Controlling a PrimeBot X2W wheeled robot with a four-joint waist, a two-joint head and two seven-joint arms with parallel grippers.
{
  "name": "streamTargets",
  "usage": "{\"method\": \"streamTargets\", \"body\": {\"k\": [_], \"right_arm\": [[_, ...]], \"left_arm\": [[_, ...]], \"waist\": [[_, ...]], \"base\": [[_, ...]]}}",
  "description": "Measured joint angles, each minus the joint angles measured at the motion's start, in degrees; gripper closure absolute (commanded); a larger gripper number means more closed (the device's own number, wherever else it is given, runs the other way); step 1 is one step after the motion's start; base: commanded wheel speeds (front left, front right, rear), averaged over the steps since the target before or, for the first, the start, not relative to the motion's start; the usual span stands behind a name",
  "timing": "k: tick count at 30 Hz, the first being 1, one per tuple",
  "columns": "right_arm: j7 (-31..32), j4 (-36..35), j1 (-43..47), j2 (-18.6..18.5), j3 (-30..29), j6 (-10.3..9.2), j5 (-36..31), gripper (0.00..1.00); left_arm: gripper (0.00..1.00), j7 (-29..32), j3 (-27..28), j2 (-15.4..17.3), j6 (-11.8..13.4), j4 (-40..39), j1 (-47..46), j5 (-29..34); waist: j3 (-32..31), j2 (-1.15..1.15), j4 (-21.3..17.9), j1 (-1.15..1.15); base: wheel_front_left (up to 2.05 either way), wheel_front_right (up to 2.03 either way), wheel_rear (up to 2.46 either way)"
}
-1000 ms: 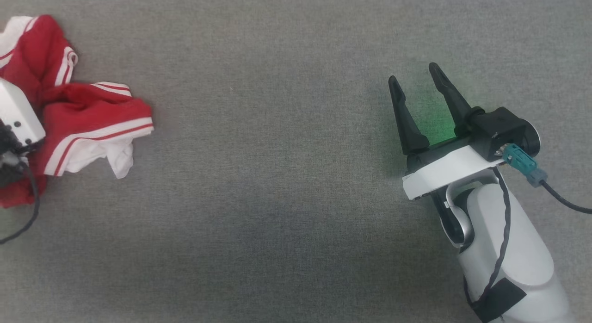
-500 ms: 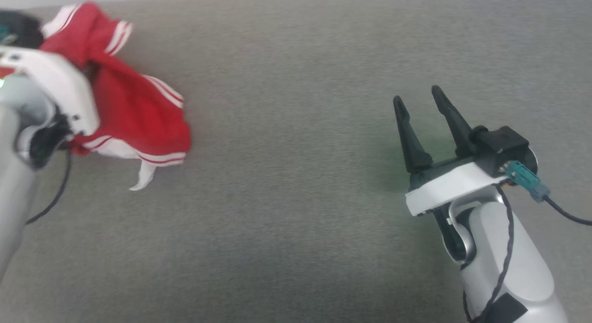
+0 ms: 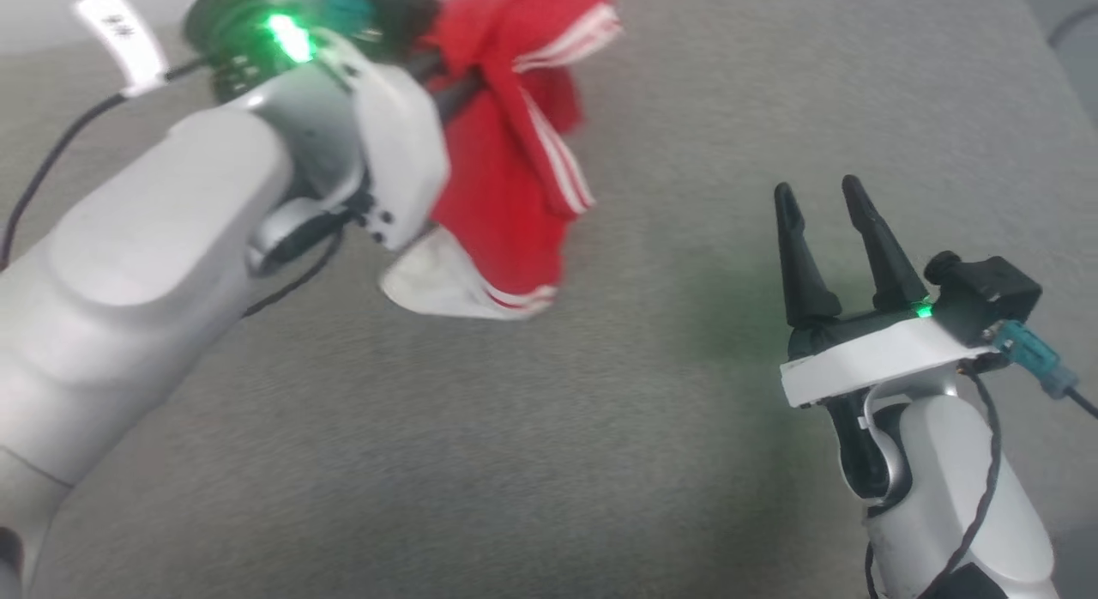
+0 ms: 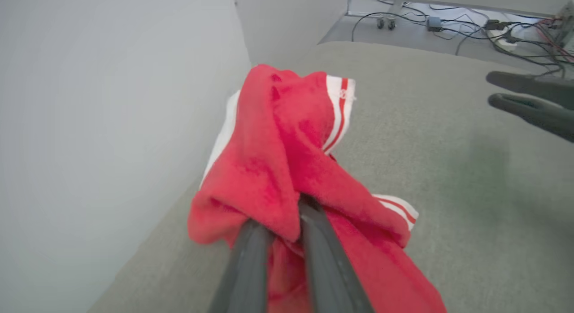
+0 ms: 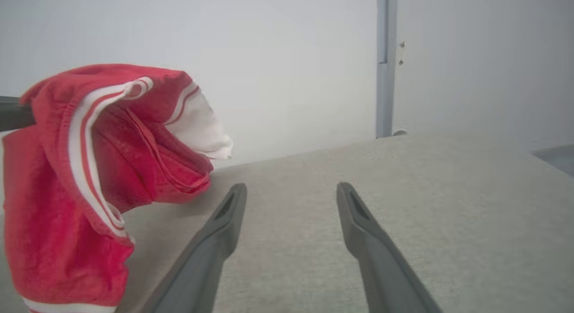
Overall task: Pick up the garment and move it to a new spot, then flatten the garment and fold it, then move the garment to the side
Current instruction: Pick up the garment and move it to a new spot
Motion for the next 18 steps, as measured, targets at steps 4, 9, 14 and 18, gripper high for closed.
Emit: {"method": "streamTargets", "body": {"k": [4, 9, 14, 18], "right_arm": [[0.00, -0.71, 0.10, 0.00, -0.29, 0.00, 2.65, 0.00], [0.00, -1.19, 0.13, 0.01, -0.19, 0.00, 5.35, 0.00], [0.00, -1.46, 0.09, 0.02, 0.11, 0.00, 6.92, 0.00], [0.00, -1.78, -0.27, 0.02, 0.48, 0.00, 8.09, 0.00]], "left_arm": [[1.00, -2.89, -8.08, -1.93, 0.00, -2.00, -3.88, -3.21], [1.00, -1.43, -12.89, -2.24, 0.00, -6.14, -5.02, -4.92], [1.00, 12.36, -13.28, 2.08, -0.02, -15.21, 1.22, -1.22], [1.00, 20.89, -12.89, 6.41, 0.00, -19.42, 2.16, 0.53]], "waist": [[1.82, 0.00, -3.95, 0.00], [4.54, 0.00, -8.01, 0.00], [6.59, 0.00, -11.01, 0.00], [7.63, 0.00, -12.27, 0.00]], "base": [[0.00, 0.00, 0.00], [0.00, 0.00, 0.00], [0.00, 0.00, 0.00], [0.00, 0.00, 0.00]]}}
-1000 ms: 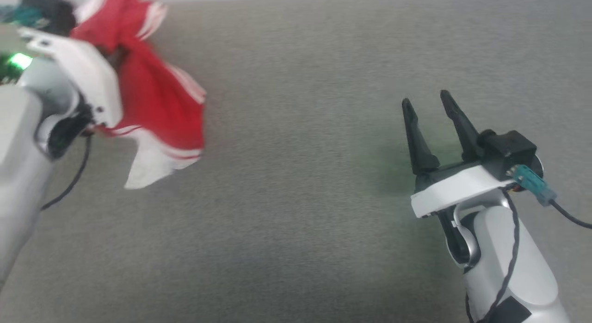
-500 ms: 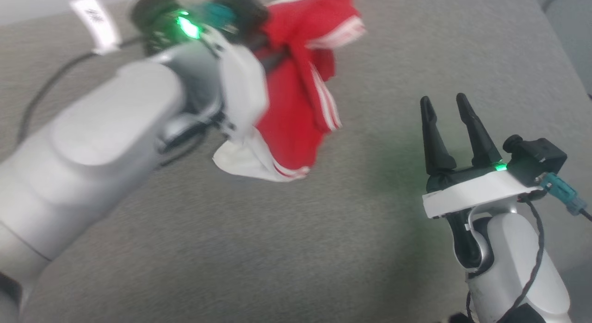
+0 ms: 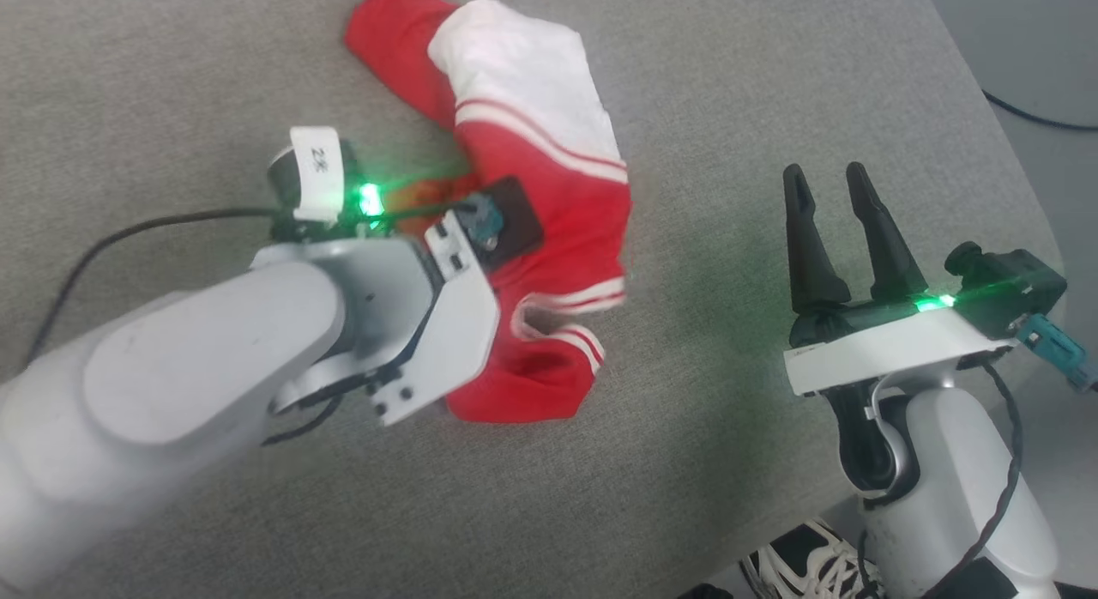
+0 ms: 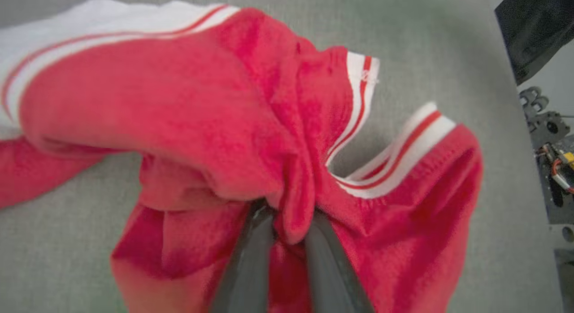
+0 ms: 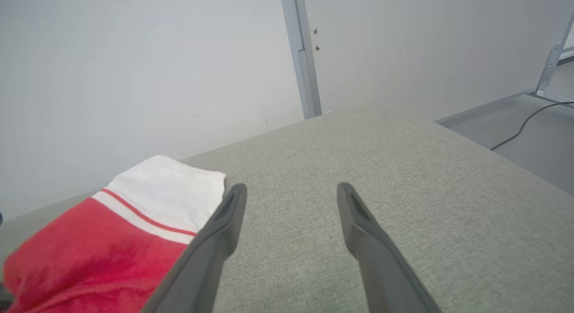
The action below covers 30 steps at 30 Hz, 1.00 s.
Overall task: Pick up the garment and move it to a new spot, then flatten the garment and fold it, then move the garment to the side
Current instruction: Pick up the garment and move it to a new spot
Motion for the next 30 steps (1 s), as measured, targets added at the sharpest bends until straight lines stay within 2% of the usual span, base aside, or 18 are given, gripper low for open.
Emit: {"method": "streamTargets", "body": {"k": [2, 8, 14, 15, 16, 17, 24, 30], "right_arm": [[0.00, -0.29, -0.30, 0.02, 0.49, 0.00, 0.66, 0.00], [0.00, -1.03, -0.61, 0.03, 1.44, 0.00, 2.67, 0.00], [0.00, -1.03, -0.82, 0.03, 1.77, 0.00, 3.39, 0.00], [0.00, -0.93, -0.82, 0.03, 1.53, 0.00, 3.34, 0.00], [0.00, -0.82, -0.80, 0.04, 1.22, 0.00, 3.02, 0.00], [0.00, -0.77, -0.80, 0.01, 0.99, 0.00, 2.54, 0.00], [0.00, 0.05, -0.64, 0.07, -0.74, -0.01, -2.72, 0.00], [0.00, 1.63, 0.25, 0.11, -2.29, 0.00, -8.45, 0.00]], "left_arm": [[1.00, 2.80, -0.04, 1.03, 0.00, -1.04, 0.91, 0.71], [1.00, 4.83, 0.42, 0.97, -0.09, 1.09, 0.92, 1.02], [1.00, 4.64, 1.04, 0.94, -0.36, 3.11, 0.99, 1.21], [0.79, 4.25, 1.03, 0.90, -0.37, 3.37, 1.02, 1.09], [0.49, 3.71, 0.98, 0.77, -0.40, 3.72, 1.07, 1.03], [0.00, 2.57, 0.82, 0.57, -0.42, 4.34, 1.04, 0.88], [0.00, -8.28, -0.03, -1.08, -0.10, 8.76, 0.80, -1.69], [0.00, -20.57, -0.01, -3.38, -0.05, 10.46, 1.21, -9.11]], "waist": [[0.51, 0.00, -0.47, 0.00], [2.60, 0.00, -1.79, 0.00], [4.06, 0.00, -3.06, 0.00], [4.00, 0.00, -3.02, 0.00], [3.83, 0.00, -2.87, 0.00], [3.60, 0.00, -2.57, 0.00], [0.15, 0.00, 1.78, 0.00], [-4.63, 0.00, 7.16, 0.00]], "base": [[0.00, 0.00, 0.00], [0.00, 0.00, 0.00], [0.00, 0.00, 0.00], [0.00, 0.00, 0.00], [0.00, 0.00, 0.00], [0.00, 0.00, 0.00], [0.00, 0.00, 0.00], [0.00, 0.00, 0.00]]}}
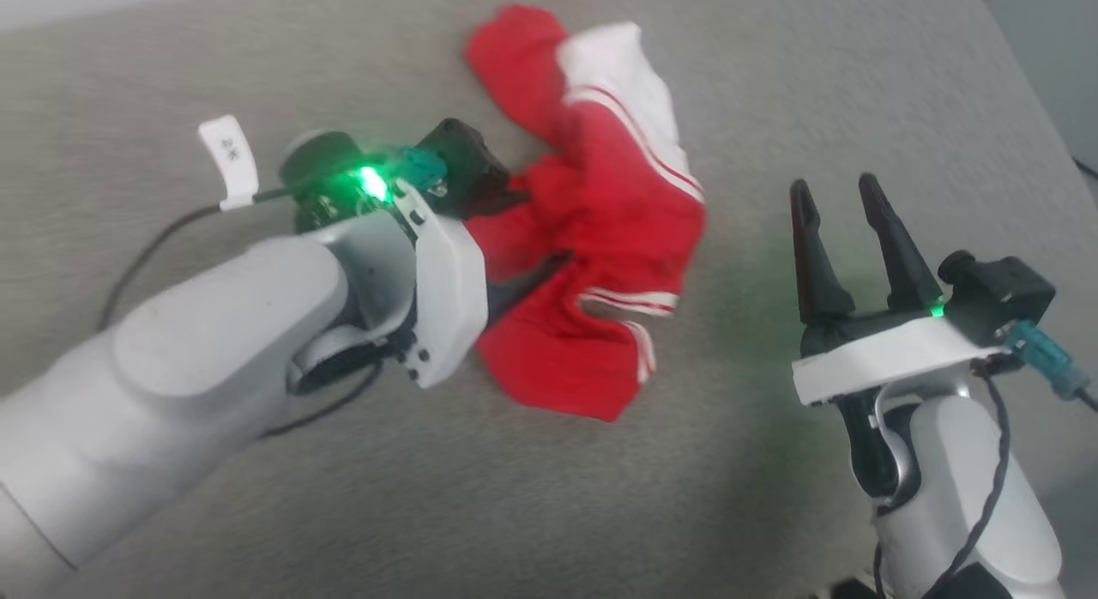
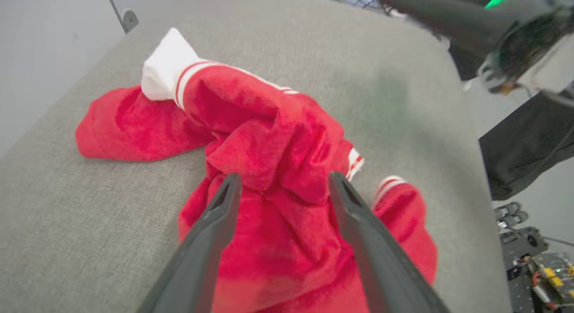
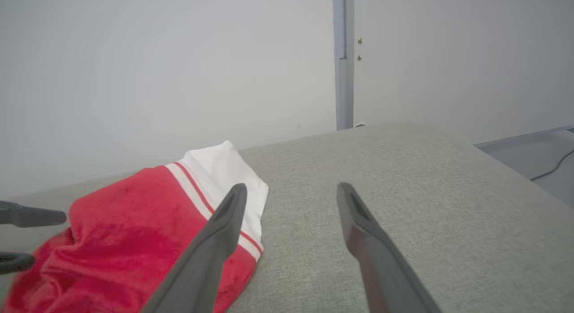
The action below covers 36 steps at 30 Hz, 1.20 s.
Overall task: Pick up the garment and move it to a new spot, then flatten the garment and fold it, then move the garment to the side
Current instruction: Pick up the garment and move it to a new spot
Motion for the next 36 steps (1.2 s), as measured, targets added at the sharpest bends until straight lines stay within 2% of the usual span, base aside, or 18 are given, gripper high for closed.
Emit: {"method": "streamTargets", "body": {"k": [3, 10, 15, 19, 25, 33, 34, 36], "right_arm": [[0.00, 0.79, 0.86, -0.01, -0.63, 0.00, -2.32, 0.00], [0.00, 2.69, 3.98, -0.60, -2.46, 0.00, -6.50, 0.00], [0.00, 3.39, 6.97, -2.63, -4.39, 0.00, -7.36, 0.00], [0.00, 3.64, 9.73, -3.57, -5.95, 0.00, -7.75, 0.00], [0.00, 4.23, 14.74, -5.10, -7.53, 0.00, -7.87, 0.00], [0.08, 3.33, 18.70, -6.16, -9.16, 0.00, -7.61, 0.00], [0.08, 3.33, 18.70, -6.16, -9.16, 0.00, -7.61, 0.00], [0.08, 2.92, 19.01, -6.16, -9.39, 0.00, -7.53, 0.00]], "left_arm": [[0.00, -5.70, -0.04, -0.52, 0.00, 1.36, 2.64, -3.23], [0.00, -21.99, 0.09, -1.32, 0.00, 10.37, 12.15, -10.94], [0.00, -25.43, 3.45, -2.38, 0.00, 15.81, 20.35, -14.11], [0.00, -25.60, 15.11, -3.24, 0.00, 17.23, 28.35, -11.95], [0.00, -25.59, 30.06, -5.19, 0.00, 17.09, 42.18, -4.19], [0.00, -25.60, 50.67, -7.81, 0.01, 12.15, 55.45, 10.21], [0.00, -25.60, 50.67, -7.81, 0.01, 12.15, 55.45, 10.21], [0.00, -25.60, 55.51, -9.04, 0.05, 9.80, 58.17, 15.10]], "waist": [[-2.59, 0.00, 3.01, 0.00], [-8.45, 0.00, 10.19, 0.00], [-12.15, 0.00, 15.26, 0.00], [-15.03, 0.00, 18.96, 0.00], [-19.58, 0.00, 23.26, 0.00], [-23.93, 0.00, 26.46, 0.00], [-23.93, 0.00, 26.46, 0.00], [-24.34, 0.00, 26.49, 0.00]], "base": [[0.00, 0.00, 0.00], [0.00, 0.00, 0.00], [0.00, 0.00, 0.00], [0.00, 0.00, 0.00], [0.00, 0.00, 0.00], [0.00, 0.00, 0.00], [0.00, 0.00, 0.00], [0.00, 0.00, 0.00]]}}
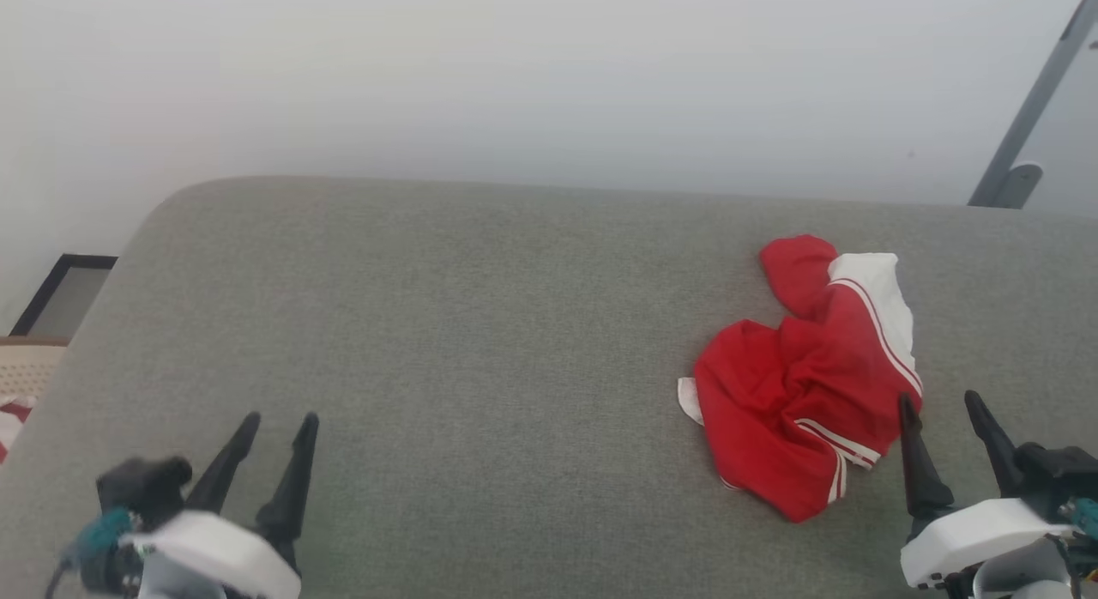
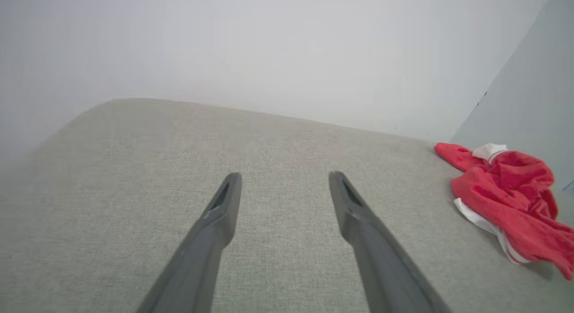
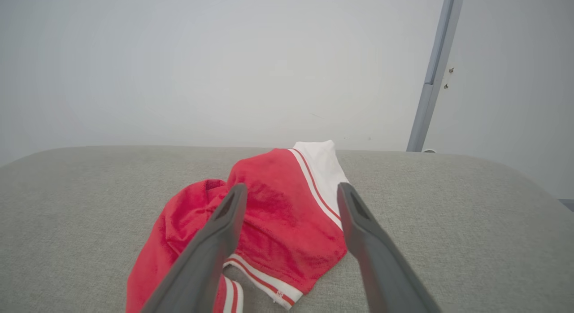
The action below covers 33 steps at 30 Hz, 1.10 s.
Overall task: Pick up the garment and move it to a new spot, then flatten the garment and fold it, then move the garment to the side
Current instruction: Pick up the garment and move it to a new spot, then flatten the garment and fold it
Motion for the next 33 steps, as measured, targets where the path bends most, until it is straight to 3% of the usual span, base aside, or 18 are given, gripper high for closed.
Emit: {"method": "streamTargets", "body": {"k": [7, 14, 20, 33], "right_arm": [[0.29, -1.79, 0.75, 0.05, -0.05, 0.00, 0.16, 0.00], [0.92, -4.49, 0.73, 0.26, 0.09, 0.00, 0.15, 0.00], [0.94, -4.78, 0.76, 0.85, 0.12, 0.00, -0.02, 0.00], [1.42, -4.56, 0.10, 0.79, 1.05, 0.00, -0.01, 0.00]], "left_arm": [[0.00, 0.00, 12.51, -5.80, 0.01, -8.09, 9.14, 14.61], [0.00, 0.00, 18.22, -9.53, 0.02, -10.34, 12.59, 20.93], [0.00, 0.00, 19.36, -11.65, 0.01, -10.04, 13.62, 22.71], [0.00, 0.00, 18.86, -11.98, 0.01, -10.58, 13.74, 22.98]], "waist": [[-0.89, 0.00, -1.64, 0.00], [-0.93, 0.00, -3.14, 0.00], [-0.66, 0.00, -3.33, 0.00], [-0.38, 0.00, -3.30, 0.00]], "base": [[0.00, 0.00, 0.00], [0.00, 0.00, 0.00], [0.00, 0.00, 0.00], [0.00, 0.00, 0.00]]}}
